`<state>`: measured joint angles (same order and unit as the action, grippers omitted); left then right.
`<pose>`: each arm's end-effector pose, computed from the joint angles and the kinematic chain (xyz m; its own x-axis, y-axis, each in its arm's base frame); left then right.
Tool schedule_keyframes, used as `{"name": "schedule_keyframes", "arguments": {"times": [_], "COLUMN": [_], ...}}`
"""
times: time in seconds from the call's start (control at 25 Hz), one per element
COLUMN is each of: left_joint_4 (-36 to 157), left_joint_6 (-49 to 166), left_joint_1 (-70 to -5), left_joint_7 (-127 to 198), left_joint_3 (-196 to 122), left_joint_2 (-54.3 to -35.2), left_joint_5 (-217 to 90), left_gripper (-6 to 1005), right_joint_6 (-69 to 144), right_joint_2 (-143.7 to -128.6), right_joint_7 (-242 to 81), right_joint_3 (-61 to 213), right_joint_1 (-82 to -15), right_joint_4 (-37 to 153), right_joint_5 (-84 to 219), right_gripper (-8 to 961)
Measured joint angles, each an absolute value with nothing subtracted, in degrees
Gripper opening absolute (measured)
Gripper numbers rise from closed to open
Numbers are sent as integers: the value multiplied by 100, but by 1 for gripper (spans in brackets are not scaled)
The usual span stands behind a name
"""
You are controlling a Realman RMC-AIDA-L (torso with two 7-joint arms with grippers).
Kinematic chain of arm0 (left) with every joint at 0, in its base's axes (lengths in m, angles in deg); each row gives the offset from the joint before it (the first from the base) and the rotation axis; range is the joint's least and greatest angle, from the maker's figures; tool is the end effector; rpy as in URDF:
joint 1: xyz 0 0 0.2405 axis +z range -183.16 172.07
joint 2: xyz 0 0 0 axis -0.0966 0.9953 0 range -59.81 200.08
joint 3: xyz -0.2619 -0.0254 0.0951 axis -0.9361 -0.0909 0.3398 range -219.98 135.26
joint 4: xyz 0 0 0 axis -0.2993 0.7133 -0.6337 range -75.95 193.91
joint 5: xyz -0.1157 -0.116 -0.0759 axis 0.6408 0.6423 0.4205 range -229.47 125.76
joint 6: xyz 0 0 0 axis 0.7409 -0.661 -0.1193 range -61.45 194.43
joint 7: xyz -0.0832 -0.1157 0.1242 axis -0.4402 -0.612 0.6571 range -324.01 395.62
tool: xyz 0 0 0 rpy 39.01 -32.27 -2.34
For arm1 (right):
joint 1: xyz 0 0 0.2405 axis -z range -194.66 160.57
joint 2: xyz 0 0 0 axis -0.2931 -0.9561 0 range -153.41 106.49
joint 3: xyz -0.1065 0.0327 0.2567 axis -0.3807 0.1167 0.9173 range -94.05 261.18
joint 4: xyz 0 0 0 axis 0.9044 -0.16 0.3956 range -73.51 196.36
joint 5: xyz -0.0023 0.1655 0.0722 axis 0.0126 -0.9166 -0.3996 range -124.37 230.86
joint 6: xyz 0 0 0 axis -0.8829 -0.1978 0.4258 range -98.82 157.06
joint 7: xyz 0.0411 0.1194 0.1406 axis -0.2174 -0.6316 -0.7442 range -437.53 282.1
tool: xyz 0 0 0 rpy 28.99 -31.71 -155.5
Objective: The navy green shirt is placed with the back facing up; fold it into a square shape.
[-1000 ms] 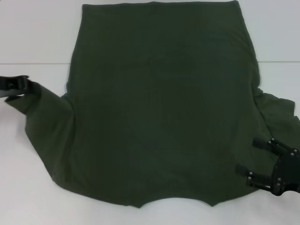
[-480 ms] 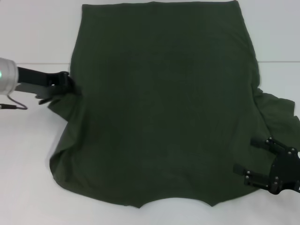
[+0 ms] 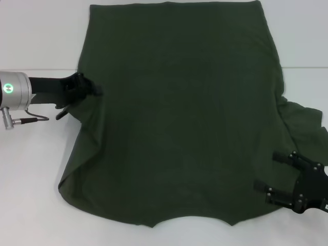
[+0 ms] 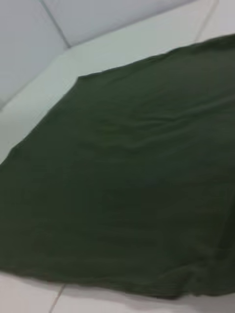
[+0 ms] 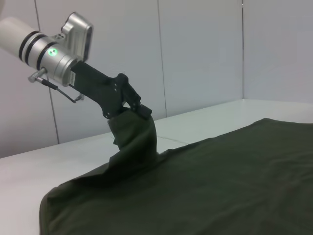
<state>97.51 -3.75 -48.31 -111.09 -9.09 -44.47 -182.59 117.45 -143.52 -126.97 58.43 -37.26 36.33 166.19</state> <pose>-0.2563 0.4366 -0.0062 0.0539 0.8288 0.5569 0.9967 -0.0787 0.0208 0.3037 0.2852 -0.0541 0.7809 -0.1719 -0.6006 -0.4705 -0.7943 -0.3843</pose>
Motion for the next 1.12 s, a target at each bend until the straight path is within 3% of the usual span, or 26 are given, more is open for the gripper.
{"name": "schedule_keyframes", "arguments": {"times": [0.12, 0.56, 0.96, 1.12], "left_joint_4": [9637, 8860, 8833, 8833], "left_joint_6": [-194, -91, 326, 436], "left_joint_1": [-4709, -4503, -4647, -4686], "left_joint_7": [-11078, -10383, -9706, -9553], "left_joint_3": [-907, -912, -877, -805], "left_joint_2": [-4499, -4621, -5160, -5216], "left_joint_5": [-17973, -16960, -16639, -16661], "left_gripper": [29, 541, 659, 659], "right_joint_6": [11743, 11744, 11746, 11762], "right_joint_2": [-14351, -14351, -14360, -14360], "right_joint_7": [-12692, -12684, -12688, -12695], "right_joint_3": [5843, 5843, 5843, 5843], "right_joint_1": [-3726, -3731, -3746, -3751], "right_joint_4": [3638, 3639, 3638, 3638], "right_joint_5": [16619, 16619, 16619, 16614], "right_gripper": [946, 946, 946, 946]}}
